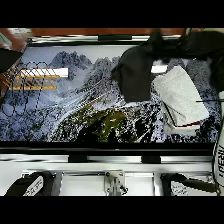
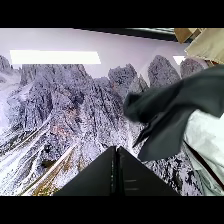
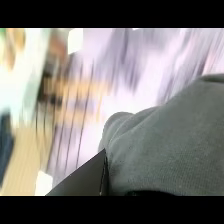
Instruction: Fold the shirts.
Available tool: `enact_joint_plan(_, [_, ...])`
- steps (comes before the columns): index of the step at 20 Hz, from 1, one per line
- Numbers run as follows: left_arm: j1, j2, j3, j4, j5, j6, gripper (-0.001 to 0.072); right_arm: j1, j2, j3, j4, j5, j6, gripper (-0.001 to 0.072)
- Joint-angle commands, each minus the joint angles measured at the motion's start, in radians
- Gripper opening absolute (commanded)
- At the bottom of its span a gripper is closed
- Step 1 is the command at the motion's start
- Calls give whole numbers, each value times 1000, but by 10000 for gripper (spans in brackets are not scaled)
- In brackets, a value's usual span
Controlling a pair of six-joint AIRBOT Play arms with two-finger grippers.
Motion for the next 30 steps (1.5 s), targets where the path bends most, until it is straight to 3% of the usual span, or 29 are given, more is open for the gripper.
enact_joint_plan(1, [1,0,-1,0,0,0,43,-98,1,42,-10,225,9,79])
enact_joint_plan(8, [1,0,-1,0,-1,0,43,-220,-16,42,-27,777,-20,79])
enact_joint_plan(11, [1,0,-1,0,-2,0,43,-251,-42,42,-81,835,-28,79])
enact_joint_plan(15, [1,0,-1,0,-18,0,43,-261,-129,42,-89,644,-28,79])
enact_joint_plan(22, [1,0,-1,0,-18,0,43,-352,-58,42,-164,-10,-24,80])
enact_joint_plan(26, [1,0,-1,0,-19,0,43,-444,29,42,-444,-388,120,79])
enact_joint_plan(30, [1,0,-1,0,-19,0,44,-475,58,42,-569,-656,134,79])
